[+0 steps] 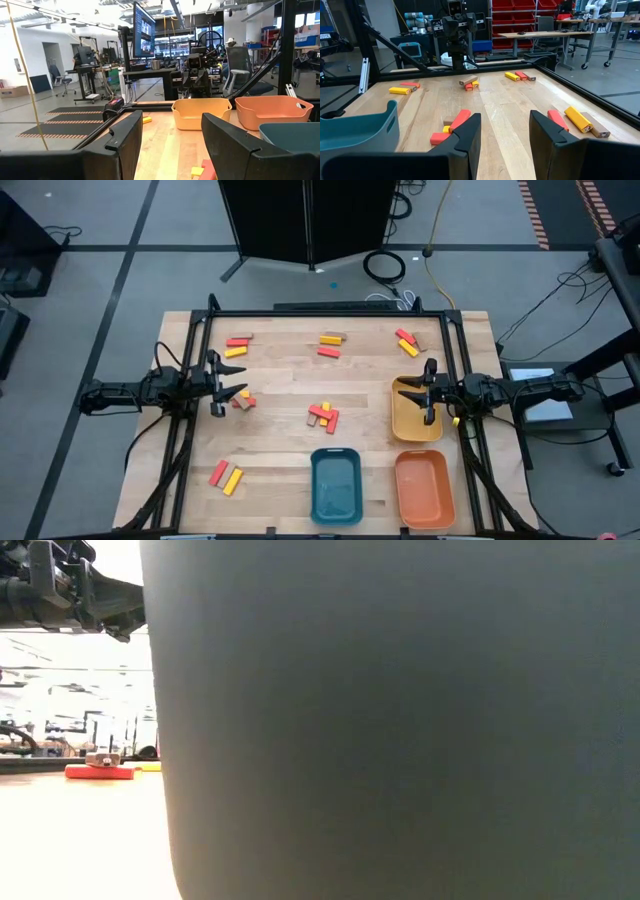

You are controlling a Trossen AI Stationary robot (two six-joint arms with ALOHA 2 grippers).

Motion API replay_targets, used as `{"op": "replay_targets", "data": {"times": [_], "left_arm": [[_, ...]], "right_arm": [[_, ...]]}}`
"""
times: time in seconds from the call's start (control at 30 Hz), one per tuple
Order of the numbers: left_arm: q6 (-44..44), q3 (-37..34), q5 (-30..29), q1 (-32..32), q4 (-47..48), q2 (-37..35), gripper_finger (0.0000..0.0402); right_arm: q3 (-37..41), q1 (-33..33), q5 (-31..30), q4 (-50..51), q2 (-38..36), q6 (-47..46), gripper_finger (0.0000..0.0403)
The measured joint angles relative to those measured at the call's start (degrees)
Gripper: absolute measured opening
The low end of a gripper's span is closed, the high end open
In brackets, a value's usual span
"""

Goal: Sort blocks

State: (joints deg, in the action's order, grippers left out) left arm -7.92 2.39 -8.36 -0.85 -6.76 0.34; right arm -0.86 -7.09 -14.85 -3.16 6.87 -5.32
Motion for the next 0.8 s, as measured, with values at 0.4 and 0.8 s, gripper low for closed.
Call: {"op": "replay_targets", "data": {"times": [0.4,0.8], "left_arm": [[0.01,0.00,0.00,0.01,-0.01,0.00,0.0201],[17.97,-0.01,4.48,0.01,-0.02,0.01,0.0201]], "right_arm": [[-0.02,-0.01,-0.02,0.00,0.00,0.00,0.0093],[-0.01,-0.02,-0.04,-0.22,0.01,0.01,0.0093]]}}
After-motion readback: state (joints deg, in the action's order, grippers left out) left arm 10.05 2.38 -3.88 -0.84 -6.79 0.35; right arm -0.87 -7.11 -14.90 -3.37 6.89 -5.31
